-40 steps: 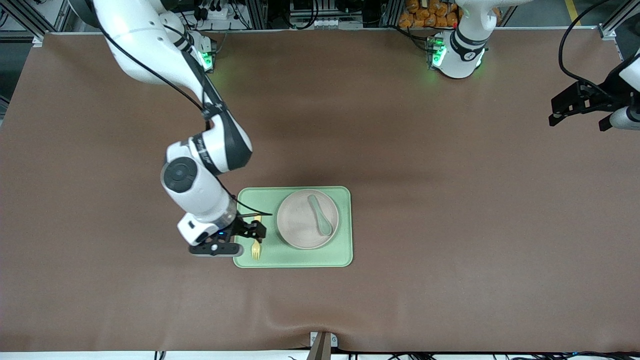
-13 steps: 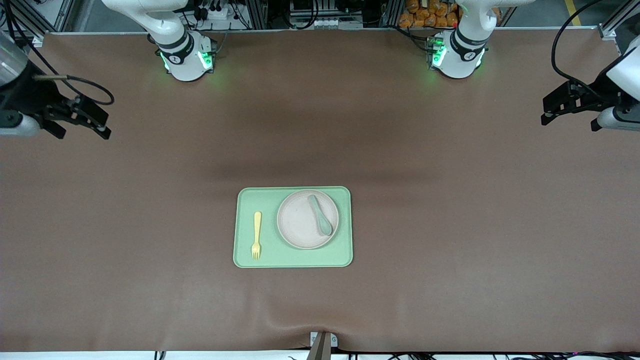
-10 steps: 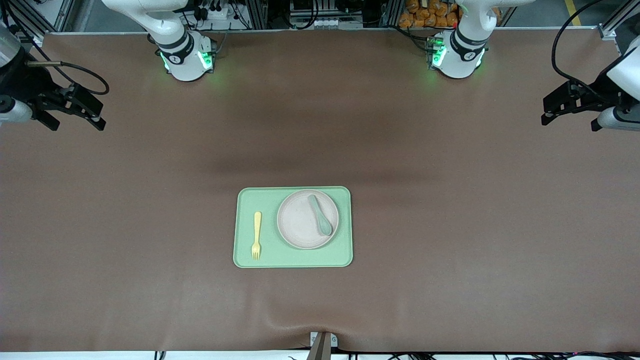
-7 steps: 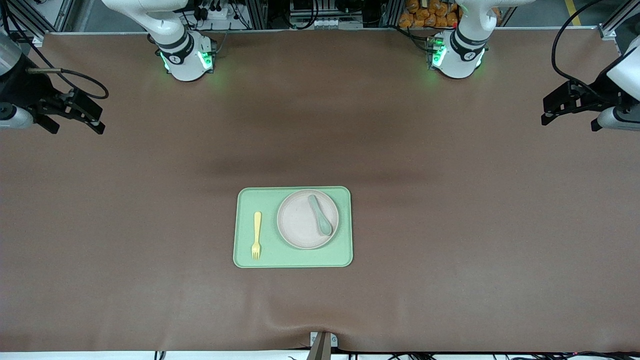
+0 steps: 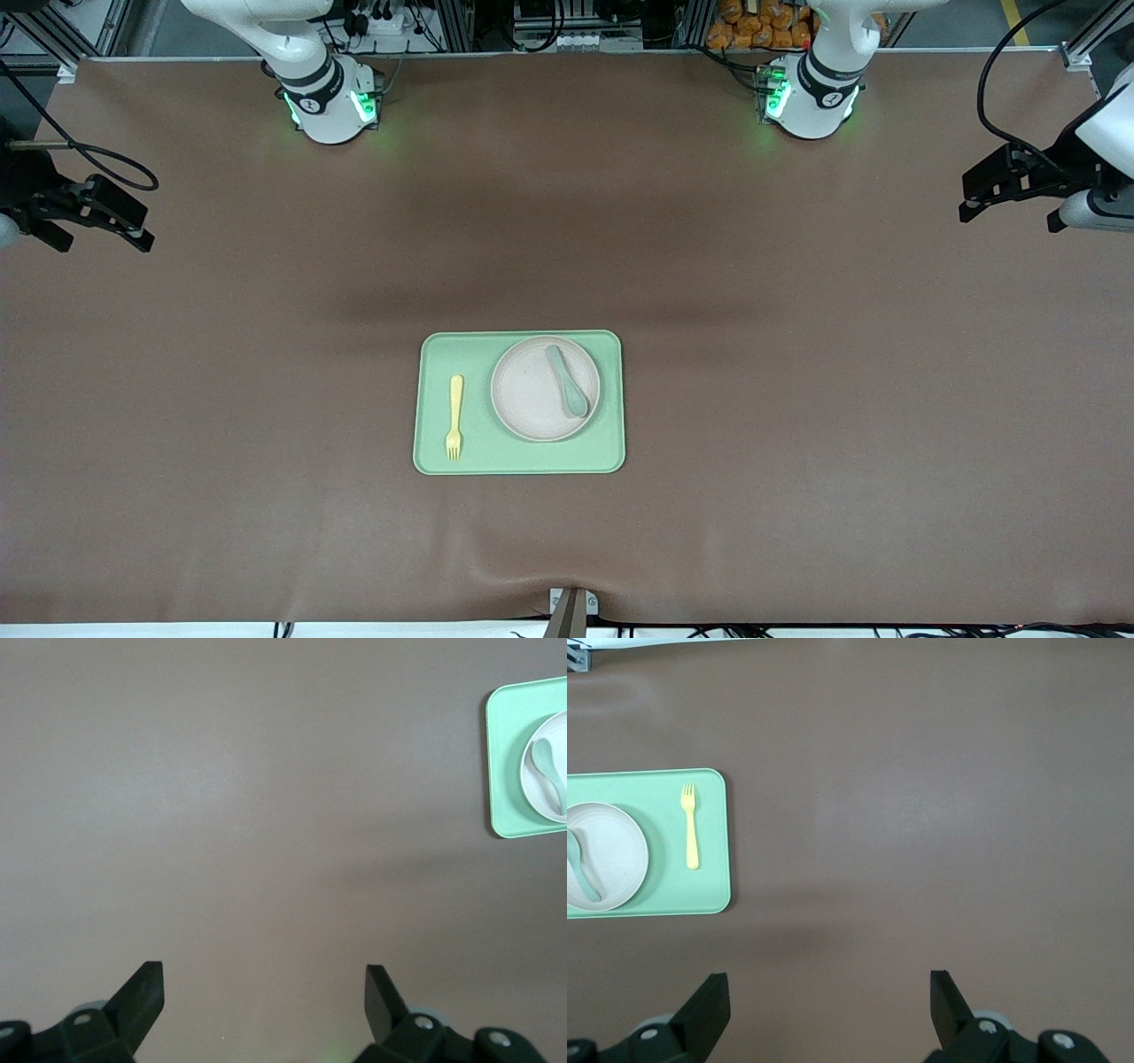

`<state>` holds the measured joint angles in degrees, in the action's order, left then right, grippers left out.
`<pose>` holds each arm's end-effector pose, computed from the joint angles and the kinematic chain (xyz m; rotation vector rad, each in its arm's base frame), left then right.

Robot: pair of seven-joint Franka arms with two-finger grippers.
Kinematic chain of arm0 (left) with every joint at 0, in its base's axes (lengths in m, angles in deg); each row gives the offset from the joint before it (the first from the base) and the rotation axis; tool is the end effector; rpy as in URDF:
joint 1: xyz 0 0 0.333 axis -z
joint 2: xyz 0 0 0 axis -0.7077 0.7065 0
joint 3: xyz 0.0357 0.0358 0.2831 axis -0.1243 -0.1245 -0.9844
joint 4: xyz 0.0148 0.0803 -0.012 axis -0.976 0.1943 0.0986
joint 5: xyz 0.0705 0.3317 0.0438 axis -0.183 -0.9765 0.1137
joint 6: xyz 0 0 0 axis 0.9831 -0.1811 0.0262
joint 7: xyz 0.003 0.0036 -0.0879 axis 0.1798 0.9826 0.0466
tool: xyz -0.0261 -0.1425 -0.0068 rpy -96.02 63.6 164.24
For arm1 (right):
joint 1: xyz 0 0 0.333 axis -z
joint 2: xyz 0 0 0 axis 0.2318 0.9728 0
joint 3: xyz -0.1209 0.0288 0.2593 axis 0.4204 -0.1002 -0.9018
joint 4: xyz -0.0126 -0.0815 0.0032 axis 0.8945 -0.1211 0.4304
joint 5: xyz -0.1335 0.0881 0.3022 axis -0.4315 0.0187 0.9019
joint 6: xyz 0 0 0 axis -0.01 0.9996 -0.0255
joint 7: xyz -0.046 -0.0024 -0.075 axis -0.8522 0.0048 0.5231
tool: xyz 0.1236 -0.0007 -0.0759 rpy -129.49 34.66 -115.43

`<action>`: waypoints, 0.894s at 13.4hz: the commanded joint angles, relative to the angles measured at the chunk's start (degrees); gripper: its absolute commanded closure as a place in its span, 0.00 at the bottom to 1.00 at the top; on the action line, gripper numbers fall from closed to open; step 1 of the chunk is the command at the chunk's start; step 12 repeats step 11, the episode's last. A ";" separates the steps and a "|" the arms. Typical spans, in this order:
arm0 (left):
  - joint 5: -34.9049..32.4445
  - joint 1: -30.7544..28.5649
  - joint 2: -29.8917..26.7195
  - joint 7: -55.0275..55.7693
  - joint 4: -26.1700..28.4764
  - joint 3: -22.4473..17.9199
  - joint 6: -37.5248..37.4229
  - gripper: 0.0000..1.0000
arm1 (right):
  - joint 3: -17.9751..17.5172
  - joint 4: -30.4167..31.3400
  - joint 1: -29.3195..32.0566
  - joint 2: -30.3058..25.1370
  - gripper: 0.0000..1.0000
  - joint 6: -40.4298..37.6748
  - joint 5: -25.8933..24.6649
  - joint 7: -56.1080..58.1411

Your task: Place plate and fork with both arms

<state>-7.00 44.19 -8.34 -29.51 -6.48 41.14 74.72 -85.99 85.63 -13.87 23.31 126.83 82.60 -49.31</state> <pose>0.4981 -0.0534 0.5934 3.1262 -0.2165 0.0126 0.5019 0.0158 0.5821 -3.1219 0.0354 -0.1596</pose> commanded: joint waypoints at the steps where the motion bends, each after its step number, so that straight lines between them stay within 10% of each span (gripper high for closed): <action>1: 0.23 -0.10 -0.47 0.68 0.07 -0.01 -0.52 0.00 | -0.64 0.10 0.82 -0.08 0.00 0.29 0.09 0.69; 12: 0.49 -0.10 -0.38 1.91 -0.01 -0.01 -0.52 0.00 | -0.64 0.10 0.65 -0.17 0.00 -0.51 0.09 0.78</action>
